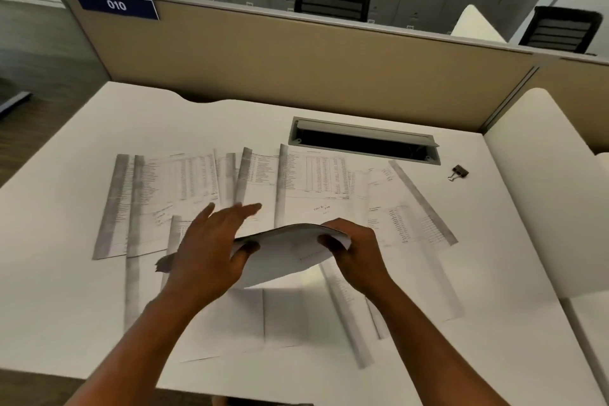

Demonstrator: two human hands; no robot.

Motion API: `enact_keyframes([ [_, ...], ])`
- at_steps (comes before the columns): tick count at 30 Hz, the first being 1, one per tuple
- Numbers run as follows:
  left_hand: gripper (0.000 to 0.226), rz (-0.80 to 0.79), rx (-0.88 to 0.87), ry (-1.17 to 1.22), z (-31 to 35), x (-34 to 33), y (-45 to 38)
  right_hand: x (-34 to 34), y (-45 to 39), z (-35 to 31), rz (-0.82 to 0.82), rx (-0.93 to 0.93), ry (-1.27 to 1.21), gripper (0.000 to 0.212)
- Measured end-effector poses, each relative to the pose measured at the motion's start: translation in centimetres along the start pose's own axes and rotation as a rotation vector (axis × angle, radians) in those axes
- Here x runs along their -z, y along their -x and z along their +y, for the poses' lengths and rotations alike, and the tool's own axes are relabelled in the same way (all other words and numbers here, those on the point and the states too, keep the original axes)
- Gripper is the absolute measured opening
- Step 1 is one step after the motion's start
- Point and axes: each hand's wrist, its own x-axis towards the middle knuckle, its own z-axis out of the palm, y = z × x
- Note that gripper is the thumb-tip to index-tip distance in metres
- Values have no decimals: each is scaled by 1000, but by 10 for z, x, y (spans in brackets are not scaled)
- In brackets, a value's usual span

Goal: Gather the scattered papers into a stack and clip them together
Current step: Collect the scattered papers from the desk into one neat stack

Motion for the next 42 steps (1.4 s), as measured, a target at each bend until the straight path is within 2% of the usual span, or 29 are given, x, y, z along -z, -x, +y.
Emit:
enact_keyframes([
  [2,22,-67,85,-37,-3,0,-1,-2,-2,-5,40,-24,-59,12],
  [3,15,-62,131,-53,-7,1,0,-2,-2,-4,67,-45,-82,16],
  [6,8,21,267,-11,-29,1,2,3,-7,18,87,-195,-103,63],
  [9,9,109,492,211,-55,-3,8,5,-11,56,167,-474,72,78],
  [12,23,88,777,508,-80,-16,24,3,-12,83,218,-731,320,94],
  [14,31,73,954,697,-93,-34,38,-1,-16,92,236,-801,426,102],
  [17,37,34,1136,807,-102,-56,57,-9,-28,99,263,-863,568,106],
  [20,40,34,1211,865,-103,-70,70,-15,-48,99,299,-909,572,111],
  [25,35,55,1268,871,-107,-85,83,-19,-76,100,231,-991,542,120],
  [32,35,23,1285,882,-117,-96,92,-29,-90,95,163,-1036,542,109],
  [36,32,27,1277,877,-120,-99,95,-37,-94,89,190,-1064,603,109],
  [42,35,21,1257,825,-128,-105,94,-49,-90,93,239,-1030,665,132],
])
